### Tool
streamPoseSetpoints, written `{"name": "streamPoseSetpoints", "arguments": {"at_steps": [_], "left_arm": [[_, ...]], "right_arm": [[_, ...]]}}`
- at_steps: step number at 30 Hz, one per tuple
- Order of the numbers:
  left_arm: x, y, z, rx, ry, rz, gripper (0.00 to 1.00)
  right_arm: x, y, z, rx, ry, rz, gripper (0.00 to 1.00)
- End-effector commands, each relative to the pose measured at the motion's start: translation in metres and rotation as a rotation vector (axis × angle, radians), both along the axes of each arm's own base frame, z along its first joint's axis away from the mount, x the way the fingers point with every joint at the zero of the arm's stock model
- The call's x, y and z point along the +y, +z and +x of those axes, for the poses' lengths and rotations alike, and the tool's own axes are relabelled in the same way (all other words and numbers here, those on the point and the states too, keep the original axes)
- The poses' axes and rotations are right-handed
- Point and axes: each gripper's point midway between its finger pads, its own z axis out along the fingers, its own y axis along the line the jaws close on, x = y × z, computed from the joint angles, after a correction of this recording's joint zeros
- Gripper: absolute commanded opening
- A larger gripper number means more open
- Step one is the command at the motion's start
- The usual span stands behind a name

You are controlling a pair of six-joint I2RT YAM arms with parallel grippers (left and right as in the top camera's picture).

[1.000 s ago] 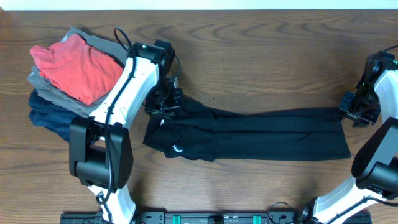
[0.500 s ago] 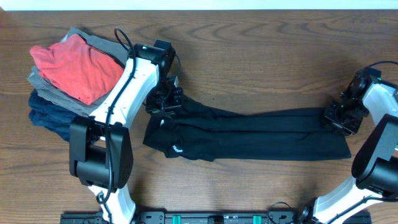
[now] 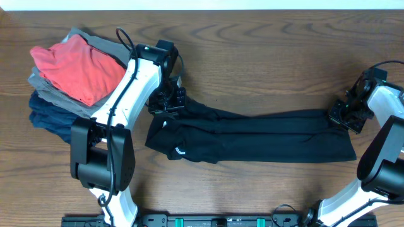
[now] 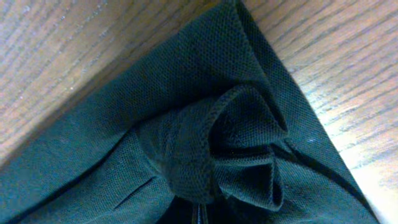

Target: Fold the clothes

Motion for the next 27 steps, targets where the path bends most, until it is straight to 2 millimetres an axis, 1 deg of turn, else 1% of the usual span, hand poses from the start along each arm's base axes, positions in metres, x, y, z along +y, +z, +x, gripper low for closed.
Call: {"name": "streamPoseSetpoints", "arguments": {"at_steps": [1,4,8,12,14,17,19,21,27], "left_arm": [[0.002,-0.002,-0.001,0.008,0.005,0.008,0.06],[0.002,-0.002,-0.001,0.007,0.005,0.008,0.06],[0.002,-0.002,-0.001,0.006,0.005,0.007,0.06],[0.002,-0.002,-0.001,0.009,0.006,0.008,0.06],[0.003,-0.001,-0.005,0.023,0.006,0.011,0.06],[0.005,0.001,-0.014,0.062,0.004,0.019,0.06],[0.007,0.006,-0.021,0.084,-0.001,0.021,0.06],[0.004,0.013,-0.027,0.093,-0.021,-0.012,0.06],[0.004,0.035,-0.033,0.051,-0.020,-0.032,0.06]], "right_arm": [[-0.005,0.008,0.001,-0.024,-0.036,-0.005,0.01],[-0.003,0.017,0.001,-0.032,-0.035,0.001,0.01],[-0.005,0.046,0.001,-0.090,-0.030,-0.026,0.01],[-0.015,0.075,-0.005,-0.134,-0.045,-0.112,0.01],[-0.022,0.084,-0.008,-0.137,-0.050,-0.165,0.01],[-0.030,0.085,-0.017,-0.101,-0.054,-0.216,0.01],[-0.032,0.081,-0.022,-0.073,-0.054,-0.228,0.01],[-0.033,0.077,-0.024,-0.055,-0.053,-0.232,0.01],[-0.033,0.064,-0.030,-0.008,-0.053,-0.219,0.01]]}}
